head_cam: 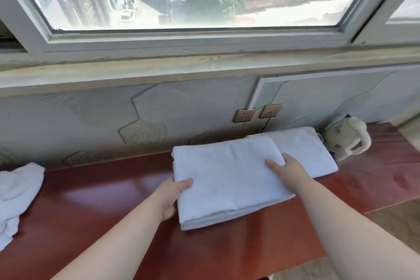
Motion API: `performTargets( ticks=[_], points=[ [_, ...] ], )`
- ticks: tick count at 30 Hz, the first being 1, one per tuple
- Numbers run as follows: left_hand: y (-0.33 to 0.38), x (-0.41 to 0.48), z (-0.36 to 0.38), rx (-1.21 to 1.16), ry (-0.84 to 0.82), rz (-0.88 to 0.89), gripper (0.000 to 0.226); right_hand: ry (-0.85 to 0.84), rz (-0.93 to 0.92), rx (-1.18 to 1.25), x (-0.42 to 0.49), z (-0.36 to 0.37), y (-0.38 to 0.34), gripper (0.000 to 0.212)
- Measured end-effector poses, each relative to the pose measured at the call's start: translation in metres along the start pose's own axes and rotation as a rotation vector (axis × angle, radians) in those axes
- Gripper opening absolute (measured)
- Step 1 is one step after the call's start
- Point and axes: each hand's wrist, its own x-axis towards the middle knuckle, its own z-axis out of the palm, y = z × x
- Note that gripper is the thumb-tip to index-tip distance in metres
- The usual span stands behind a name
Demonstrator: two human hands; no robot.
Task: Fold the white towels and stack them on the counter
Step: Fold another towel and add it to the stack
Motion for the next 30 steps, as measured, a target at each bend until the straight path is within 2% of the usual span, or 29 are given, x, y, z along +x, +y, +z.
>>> performTargets(
  ticks=[4,9,15,20,24,26,30],
  points=[
    [0.003,0.034,0.077,0.114,0.056,0.096,0.043,0.034,-0.029,-0.028,0.044,-0.059,0.032,0.034],
    [-0.008,0.075,0.186,0.11,0.174,0.122,0.037,0.028,-0.064,-0.05,0.11,-0.139,0.076,0.038],
    [-0.007,0.127,0.277,0.094,0.192,0.158,0.039,0.001,-0.095,-0.004,0.18,-0.215,0.108,0.041],
    [-0.012,0.162,0.306,0.148,0.299,0.147,0.036,-0.133,-0.034,-0.061,0.236,-0.218,0.133,0.056],
    [-0.029,0.181,0.303,0.287,0.335,0.058,0.06,-0.237,0.087,-0.224,0.254,-0.194,0.163,0.069],
    [-0.035,0.183,0.299,0.327,0.406,0.071,0.062,-0.189,0.061,-0.189,0.251,-0.19,0.174,0.065],
    [-0.048,0.177,0.29,0.362,0.494,0.105,0.051,-0.13,-0.023,-0.156,0.234,-0.184,0.194,0.049]
  ],
)
